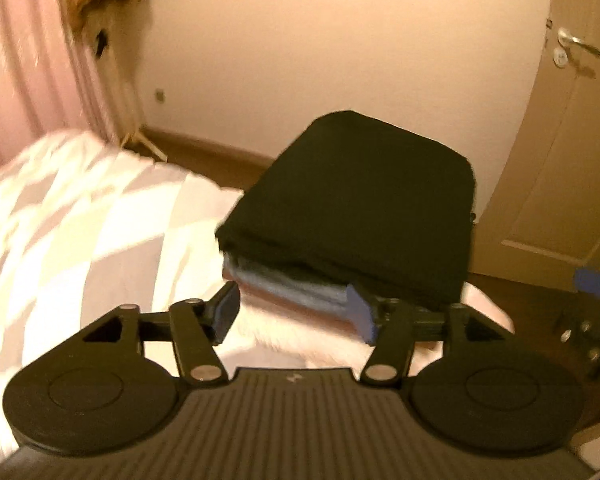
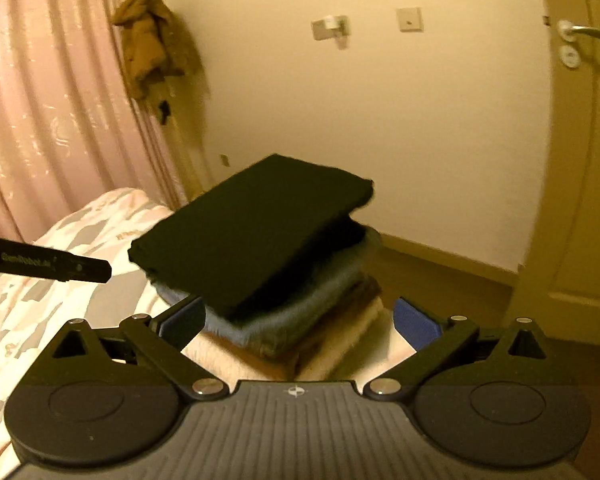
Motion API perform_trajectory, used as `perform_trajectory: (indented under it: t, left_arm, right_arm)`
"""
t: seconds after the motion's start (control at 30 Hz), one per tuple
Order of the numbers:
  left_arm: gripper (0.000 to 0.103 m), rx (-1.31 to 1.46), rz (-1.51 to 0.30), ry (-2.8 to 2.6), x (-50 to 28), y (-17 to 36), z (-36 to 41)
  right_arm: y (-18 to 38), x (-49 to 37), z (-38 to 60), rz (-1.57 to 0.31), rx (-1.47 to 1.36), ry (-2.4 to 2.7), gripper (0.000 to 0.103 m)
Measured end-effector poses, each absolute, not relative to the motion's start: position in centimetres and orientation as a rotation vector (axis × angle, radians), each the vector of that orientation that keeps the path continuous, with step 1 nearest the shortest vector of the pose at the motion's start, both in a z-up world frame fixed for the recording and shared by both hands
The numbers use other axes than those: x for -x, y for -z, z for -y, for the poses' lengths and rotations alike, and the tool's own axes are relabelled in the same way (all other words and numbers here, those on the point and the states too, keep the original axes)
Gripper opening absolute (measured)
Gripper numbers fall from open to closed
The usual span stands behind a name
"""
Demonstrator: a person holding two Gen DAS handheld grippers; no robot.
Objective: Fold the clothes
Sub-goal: 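Lower the folded pants onto the top of the clothes stack with both grippers, then open both grippers and pull back from the stack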
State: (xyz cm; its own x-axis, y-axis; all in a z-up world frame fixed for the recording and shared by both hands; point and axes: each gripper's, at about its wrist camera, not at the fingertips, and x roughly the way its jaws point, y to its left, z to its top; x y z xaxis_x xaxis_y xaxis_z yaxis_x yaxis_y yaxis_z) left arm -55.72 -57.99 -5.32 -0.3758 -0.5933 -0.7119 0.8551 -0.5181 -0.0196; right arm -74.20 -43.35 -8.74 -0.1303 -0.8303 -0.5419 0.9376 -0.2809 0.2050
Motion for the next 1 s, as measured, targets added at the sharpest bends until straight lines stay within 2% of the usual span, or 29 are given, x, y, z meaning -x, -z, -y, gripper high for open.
perform_trajectory:
  t: [0.2, 0.37, 0.43, 0.77, 0.9, 1.0]
  left_arm:
    - [0.067, -0.83, -0.457, 1.908, 55.0, 4.2, 55.5]
    - [0.074, -0.785, -0.464, 1.852, 54.5, 6.0, 55.1]
    - [0.078, -0.762, -0.463, 1.831, 54.3, 8.0, 54.6]
    - [0.079, -0.713, -0.52, 1.743, 52.6, 23.0, 51.0]
    - [0.079, -0.711, -0.482, 1.739, 52.4, 26.8, 49.7]
    - [0.085, -0.699, -0.447, 1.746, 52.4, 27.8, 49.0]
  right_arm:
    - [7.4, 73.4, 42.3, -0.2, -0.701, 1.717, 0.103]
    - [8.8, 73.8, 42.3, -0.193, -0.647, 1.678, 0.103]
    - [10.5, 74.2, 42.1, -0.182, -0.621, 1.661, 0.103]
    - [22.4, 75.5, 40.1, -0.085, -0.565, 1.591, 0.103]
    - [25.9, 74.7, 39.4, -0.065, -0.528, 1.583, 0.103]
    - [27.3, 74.2, 38.8, -0.049, -0.513, 1.574, 0.103]
